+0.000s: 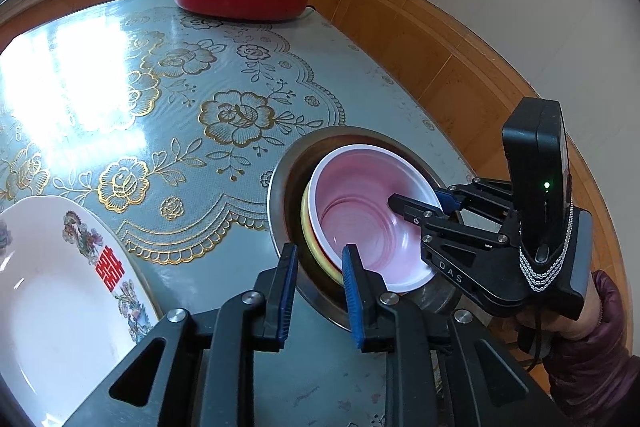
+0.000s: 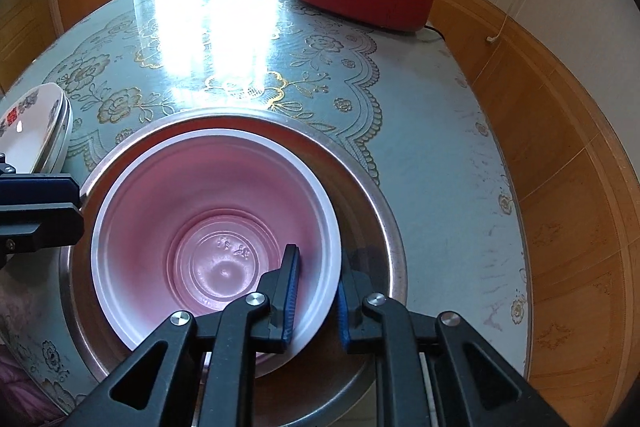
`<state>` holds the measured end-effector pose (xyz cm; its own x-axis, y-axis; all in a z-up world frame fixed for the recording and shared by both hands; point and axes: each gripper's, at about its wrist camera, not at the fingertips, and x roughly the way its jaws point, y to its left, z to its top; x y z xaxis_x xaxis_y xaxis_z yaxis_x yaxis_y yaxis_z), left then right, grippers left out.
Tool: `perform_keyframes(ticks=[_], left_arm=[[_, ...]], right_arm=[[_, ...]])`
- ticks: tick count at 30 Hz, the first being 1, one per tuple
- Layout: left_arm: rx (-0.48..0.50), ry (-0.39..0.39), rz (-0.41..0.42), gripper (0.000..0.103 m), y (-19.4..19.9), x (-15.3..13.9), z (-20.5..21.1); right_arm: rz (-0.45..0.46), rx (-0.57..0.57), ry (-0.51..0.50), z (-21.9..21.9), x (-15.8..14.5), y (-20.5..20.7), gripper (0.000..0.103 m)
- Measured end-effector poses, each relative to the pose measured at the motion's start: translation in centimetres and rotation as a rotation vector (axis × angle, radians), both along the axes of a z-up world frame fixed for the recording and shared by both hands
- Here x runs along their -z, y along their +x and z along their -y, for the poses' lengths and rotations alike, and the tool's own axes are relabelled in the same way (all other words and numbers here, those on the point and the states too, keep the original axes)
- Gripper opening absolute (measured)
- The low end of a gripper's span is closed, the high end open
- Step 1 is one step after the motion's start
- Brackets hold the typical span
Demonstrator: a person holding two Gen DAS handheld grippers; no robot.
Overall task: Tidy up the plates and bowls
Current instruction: 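Open the right gripper and release the red bowl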
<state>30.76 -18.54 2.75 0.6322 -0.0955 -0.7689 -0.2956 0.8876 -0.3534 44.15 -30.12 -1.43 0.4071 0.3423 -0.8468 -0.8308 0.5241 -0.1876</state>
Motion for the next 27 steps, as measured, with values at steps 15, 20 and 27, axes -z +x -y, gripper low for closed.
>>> perform_keyframes(ticks=[15,20,27], left_arm=[[-0.002,0.016,0.005,0.028,-0.3,0.0,0.4],[0.001,0.024,0.005,0.029,-0.5,-0.1,0.6],[0.001,0.031,0.006,0.029,-0.6,-0.1,0.7]], right_arm=[[-0.060,0.064,0.082,1.1,-1.1,0.3,0.031],[-0.079,0.101,0.112,1.7,-1.3,0.4,0.031],[-0.119,0.175,0.201,3.6,-2.1,0.8,0.031]])
